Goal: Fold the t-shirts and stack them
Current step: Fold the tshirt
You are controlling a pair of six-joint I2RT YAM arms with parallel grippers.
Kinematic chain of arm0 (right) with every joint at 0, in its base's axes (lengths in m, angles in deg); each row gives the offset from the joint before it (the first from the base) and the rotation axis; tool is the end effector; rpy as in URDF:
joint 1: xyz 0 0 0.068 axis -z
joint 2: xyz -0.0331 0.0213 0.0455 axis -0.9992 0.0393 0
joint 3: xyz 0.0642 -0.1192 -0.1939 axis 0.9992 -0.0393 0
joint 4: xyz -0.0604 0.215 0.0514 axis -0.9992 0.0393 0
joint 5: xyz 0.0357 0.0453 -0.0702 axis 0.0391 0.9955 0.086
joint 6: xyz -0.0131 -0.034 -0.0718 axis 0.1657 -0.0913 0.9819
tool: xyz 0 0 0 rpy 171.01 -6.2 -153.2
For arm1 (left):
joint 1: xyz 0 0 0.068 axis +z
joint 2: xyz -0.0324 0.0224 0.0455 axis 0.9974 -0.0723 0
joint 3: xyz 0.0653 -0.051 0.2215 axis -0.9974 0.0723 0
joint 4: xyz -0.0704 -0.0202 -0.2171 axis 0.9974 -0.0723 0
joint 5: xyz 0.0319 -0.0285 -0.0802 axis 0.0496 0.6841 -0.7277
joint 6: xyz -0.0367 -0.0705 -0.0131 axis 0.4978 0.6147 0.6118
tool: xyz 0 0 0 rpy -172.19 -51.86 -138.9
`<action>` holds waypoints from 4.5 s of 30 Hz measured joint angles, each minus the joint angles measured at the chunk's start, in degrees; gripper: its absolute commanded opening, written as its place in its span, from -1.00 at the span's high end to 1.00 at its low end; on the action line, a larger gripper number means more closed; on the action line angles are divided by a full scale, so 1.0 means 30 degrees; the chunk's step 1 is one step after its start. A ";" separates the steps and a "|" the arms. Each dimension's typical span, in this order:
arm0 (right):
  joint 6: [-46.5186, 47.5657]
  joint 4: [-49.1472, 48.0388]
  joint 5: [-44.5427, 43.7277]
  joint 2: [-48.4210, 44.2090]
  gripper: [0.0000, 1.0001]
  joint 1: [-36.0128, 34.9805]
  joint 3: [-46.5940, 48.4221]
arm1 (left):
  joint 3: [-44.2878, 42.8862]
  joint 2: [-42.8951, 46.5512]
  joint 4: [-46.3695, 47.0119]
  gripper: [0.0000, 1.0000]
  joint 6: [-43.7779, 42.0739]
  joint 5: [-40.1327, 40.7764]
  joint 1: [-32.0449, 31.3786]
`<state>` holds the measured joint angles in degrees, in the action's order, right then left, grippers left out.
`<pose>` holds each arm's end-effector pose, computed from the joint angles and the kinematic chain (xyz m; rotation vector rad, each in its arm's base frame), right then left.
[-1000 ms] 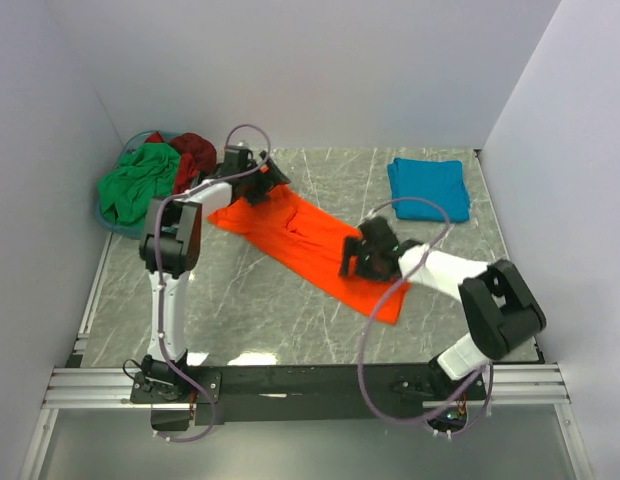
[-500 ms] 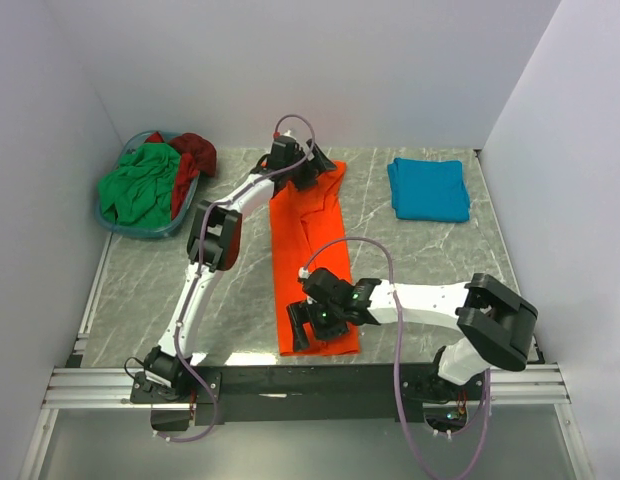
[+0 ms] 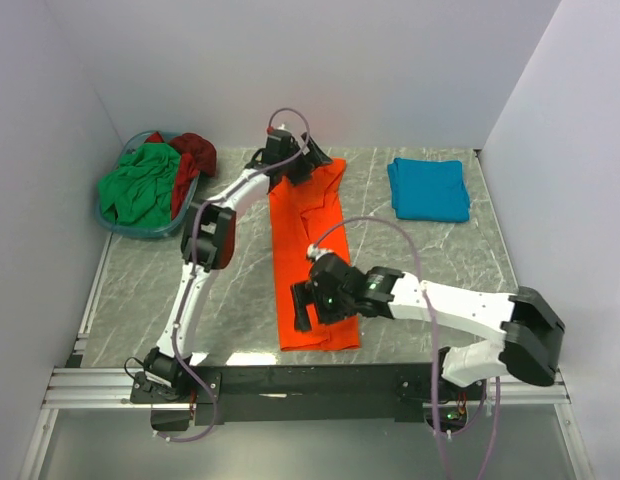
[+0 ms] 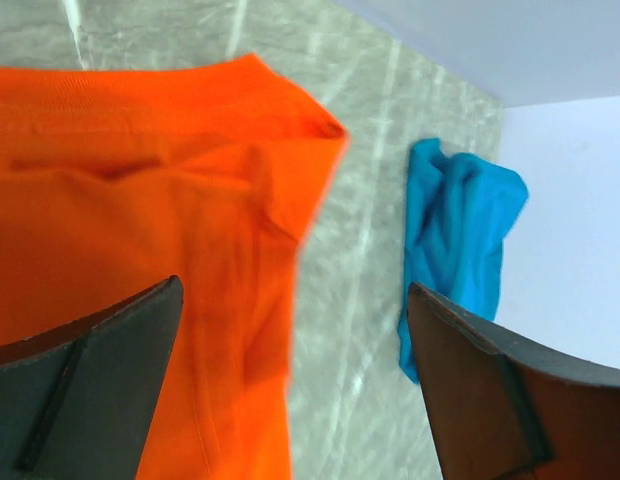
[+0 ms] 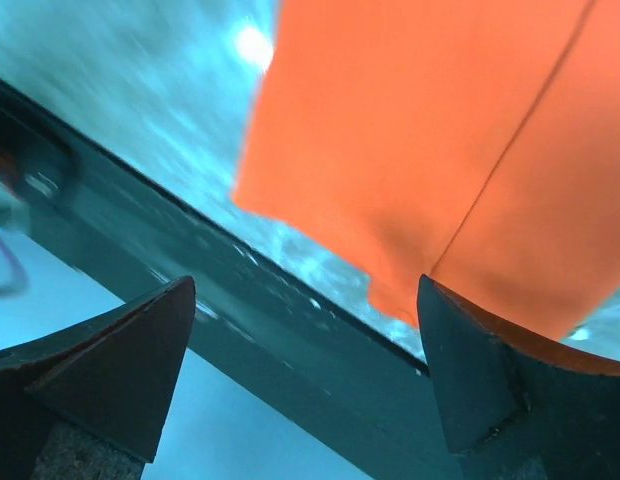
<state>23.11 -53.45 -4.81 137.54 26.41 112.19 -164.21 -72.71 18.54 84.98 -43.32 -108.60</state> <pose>0.1229 0.2373 0.1706 -0.5732 2.6904 0.7013 0.5100 -0.2352 0.1406 -0.4396 2.1730 -1.1093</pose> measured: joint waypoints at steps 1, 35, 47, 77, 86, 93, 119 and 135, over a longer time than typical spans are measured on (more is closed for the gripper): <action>-0.0087 0.0146 -0.0393 -0.0357 -0.96 0.0102 0.0306 | 0.0437 0.0678 -0.0291 -0.99 -0.0277 0.0117 0.0007; -0.3344 0.0306 -0.0714 -0.7475 -0.83 0.5034 -0.7410 | 3.2297 3.1933 -0.8087 -0.99 0.4131 0.4029 -1.0338; -0.3410 -0.0109 0.0138 -0.6870 -0.36 0.5042 -0.7898 | 3.0942 2.7044 -0.8852 -0.72 0.4167 0.4816 -1.1402; -0.3708 -0.1428 0.1406 -0.5340 0.44 0.5042 -0.8648 | 3.1008 2.5121 -0.7395 0.99 0.3330 0.3606 -1.1431; -0.4058 -0.1173 0.1581 -0.6142 0.87 0.5042 -0.9377 | 3.2603 2.7219 -0.7519 0.99 0.4022 0.3577 -1.1431; -0.4299 -0.1341 0.2266 -0.6331 0.91 0.5034 -0.9646 | 3.4177 2.9521 -0.7308 0.99 0.5093 0.3453 -1.1431; -0.2732 -0.0226 0.0969 -0.6054 0.99 0.5238 -0.4605 | 3.3113 3.1073 -0.5566 0.99 0.5253 0.3942 -0.9464; 0.0350 -0.1311 0.0102 0.0561 0.99 0.9530 0.2412 | 2.6920 2.5230 -0.4284 0.99 0.0204 0.4546 -0.3053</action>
<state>24.16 -57.38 -4.50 139.22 55.00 119.43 -83.44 2.98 5.69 85.60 -29.68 -117.75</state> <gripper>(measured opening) 0.011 0.013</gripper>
